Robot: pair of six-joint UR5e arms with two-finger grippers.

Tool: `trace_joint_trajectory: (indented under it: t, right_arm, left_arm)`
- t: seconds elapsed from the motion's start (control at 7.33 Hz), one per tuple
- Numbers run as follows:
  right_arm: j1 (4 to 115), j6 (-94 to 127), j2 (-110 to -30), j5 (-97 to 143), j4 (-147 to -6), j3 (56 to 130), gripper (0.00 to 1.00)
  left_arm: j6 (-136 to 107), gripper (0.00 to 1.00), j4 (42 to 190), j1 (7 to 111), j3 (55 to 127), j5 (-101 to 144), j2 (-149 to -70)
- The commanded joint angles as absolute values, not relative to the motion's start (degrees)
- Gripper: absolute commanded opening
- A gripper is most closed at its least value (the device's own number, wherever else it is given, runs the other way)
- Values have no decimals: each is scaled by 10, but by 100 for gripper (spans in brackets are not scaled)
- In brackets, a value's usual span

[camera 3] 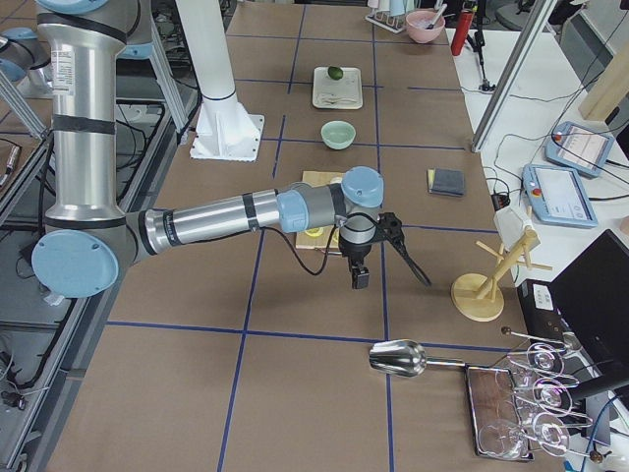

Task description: Put spoon and bun in bowl

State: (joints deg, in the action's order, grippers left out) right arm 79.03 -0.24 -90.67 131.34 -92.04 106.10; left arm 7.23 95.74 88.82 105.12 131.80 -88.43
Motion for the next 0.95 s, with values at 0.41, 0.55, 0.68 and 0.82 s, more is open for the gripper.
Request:
trace_joint_trajectory:
  t: [0.41, 0.55, 0.68, 0.82]
  right_arm:
    - [787, 62, -861, 1321, -901, 1059, 100]
    - [787, 64, -867, 1322, -880, 1055, 100]
    - [787, 64, -866, 1322, -879, 1056, 100]
    - [787, 68, -866, 1323, -879, 1056, 100]
  left_arm:
    - [-143, 100, 1229, 801, 1041, 1346, -955]
    - [-220, 100, 1230, 752, 1051, 1340, -969]
    - [-235, 100, 1229, 694, 1089, 1274, -970]
    - [-274, 100, 1215, 651, 1105, 1260, -969]
